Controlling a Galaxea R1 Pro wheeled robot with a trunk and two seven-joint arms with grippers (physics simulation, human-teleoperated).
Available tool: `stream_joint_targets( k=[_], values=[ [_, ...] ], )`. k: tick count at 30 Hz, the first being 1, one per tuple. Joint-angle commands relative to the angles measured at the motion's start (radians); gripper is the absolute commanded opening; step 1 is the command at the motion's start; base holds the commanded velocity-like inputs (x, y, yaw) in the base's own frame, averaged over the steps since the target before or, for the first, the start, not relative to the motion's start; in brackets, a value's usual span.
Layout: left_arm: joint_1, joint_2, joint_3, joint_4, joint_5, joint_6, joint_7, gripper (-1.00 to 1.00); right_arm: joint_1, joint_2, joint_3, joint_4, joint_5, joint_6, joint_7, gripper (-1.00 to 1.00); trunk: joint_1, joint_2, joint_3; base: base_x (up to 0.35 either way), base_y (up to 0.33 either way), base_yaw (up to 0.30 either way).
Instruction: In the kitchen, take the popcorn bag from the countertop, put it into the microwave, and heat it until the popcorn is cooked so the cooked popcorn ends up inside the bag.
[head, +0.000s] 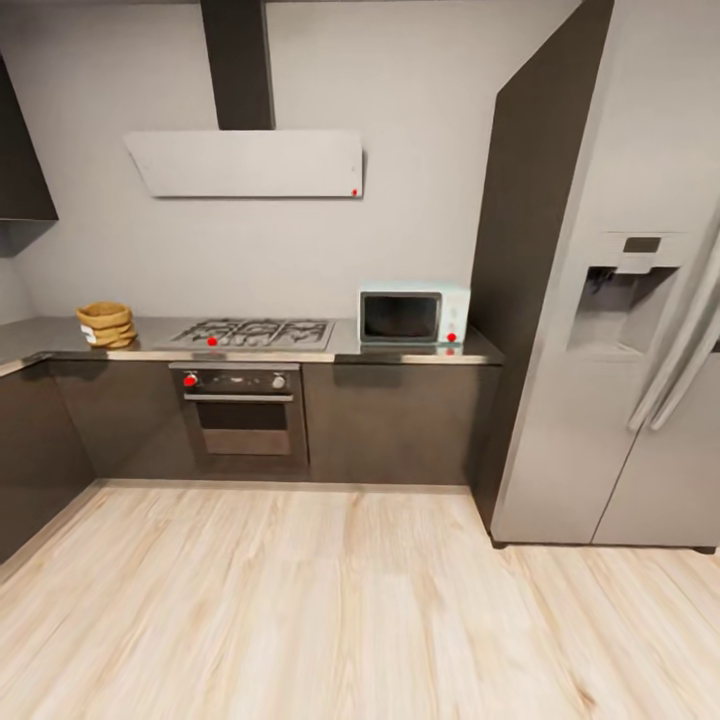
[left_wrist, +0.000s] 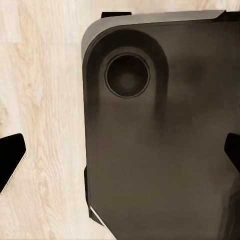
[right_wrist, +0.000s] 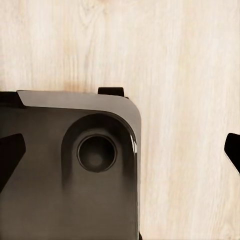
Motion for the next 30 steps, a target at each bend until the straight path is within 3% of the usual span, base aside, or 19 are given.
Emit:
stream_joint_targets(
  k=[1,20,30],
  values=[
    [0.000,0.000,0.000,0.000,0.000,-0.001,0.000,1.00,0.000,0.000,0.000,-0.002,0.000,-0.002,0.001,1.00,0.001,0.000,-0.001,0.330,0.000,0.000],
    [0.000,0.001,0.000,0.000,0.000,-0.001,0.000,1.00,0.000,0.000,-0.002,-0.001,-0.001,-0.003,0.000,1.00,0.001,0.000,-0.001,0.331,0.000,0.000],
    [0.000,0.000,0.000,0.000,0.000,-0.001,0.000,1.00,0.000,0.000,-0.005,-0.002,-0.002,-0.004,0.001,1.00,0.001,0.000,-0.001,0.332,0.032,-0.113]
  ],
)
